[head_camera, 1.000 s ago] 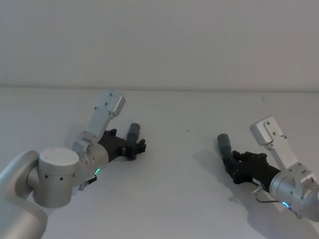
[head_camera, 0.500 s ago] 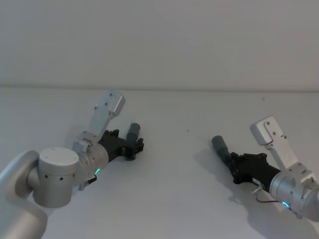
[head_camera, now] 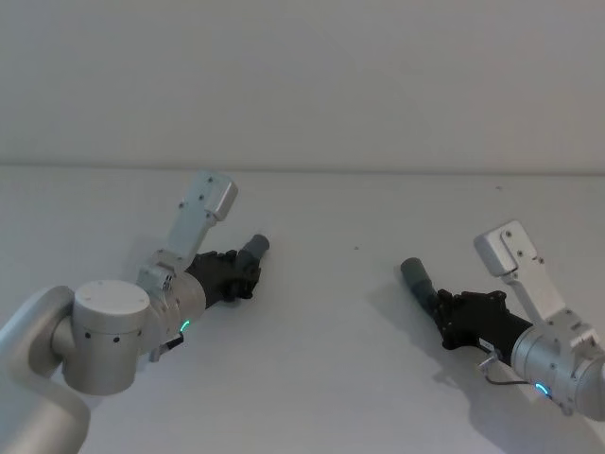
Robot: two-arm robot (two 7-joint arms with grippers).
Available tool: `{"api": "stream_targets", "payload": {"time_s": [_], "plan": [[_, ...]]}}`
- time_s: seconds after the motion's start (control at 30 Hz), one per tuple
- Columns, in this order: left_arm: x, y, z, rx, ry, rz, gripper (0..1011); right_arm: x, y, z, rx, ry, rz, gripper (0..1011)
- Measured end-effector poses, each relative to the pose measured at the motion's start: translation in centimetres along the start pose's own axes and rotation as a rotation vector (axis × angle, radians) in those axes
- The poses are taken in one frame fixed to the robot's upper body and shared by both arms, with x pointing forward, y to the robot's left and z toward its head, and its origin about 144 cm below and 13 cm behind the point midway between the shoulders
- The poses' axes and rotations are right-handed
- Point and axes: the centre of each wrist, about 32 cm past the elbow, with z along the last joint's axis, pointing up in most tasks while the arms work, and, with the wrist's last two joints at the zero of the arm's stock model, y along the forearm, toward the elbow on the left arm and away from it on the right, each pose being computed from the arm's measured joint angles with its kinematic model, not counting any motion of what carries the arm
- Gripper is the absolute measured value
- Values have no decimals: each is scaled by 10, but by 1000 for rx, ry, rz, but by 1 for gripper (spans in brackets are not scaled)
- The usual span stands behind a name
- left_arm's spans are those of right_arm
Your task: Use both hands to pick up one end of the pipe from the table, align the ends, and insert them.
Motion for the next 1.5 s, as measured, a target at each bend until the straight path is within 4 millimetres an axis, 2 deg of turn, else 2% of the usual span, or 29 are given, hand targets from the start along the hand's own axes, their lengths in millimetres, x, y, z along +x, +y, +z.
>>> {"api": "stream_targets", "payload": {"time_s": [0.1, 0.67, 1.13, 1.5], "plan": [[0, 0, 0, 0, 0, 0, 307, 0, 0, 0, 0, 0, 0, 85], [2, 0, 2, -3, -10, -12, 305, 0, -1, 0, 13, -5, -3, 85], [16, 1, 12, -54, -116, -118, 305, -1, -9, 2, 123, -51, -54, 84], [32, 0, 22, -121, -263, -242, 305, 1, -22, -1, 249, -166, -113, 84]]}}
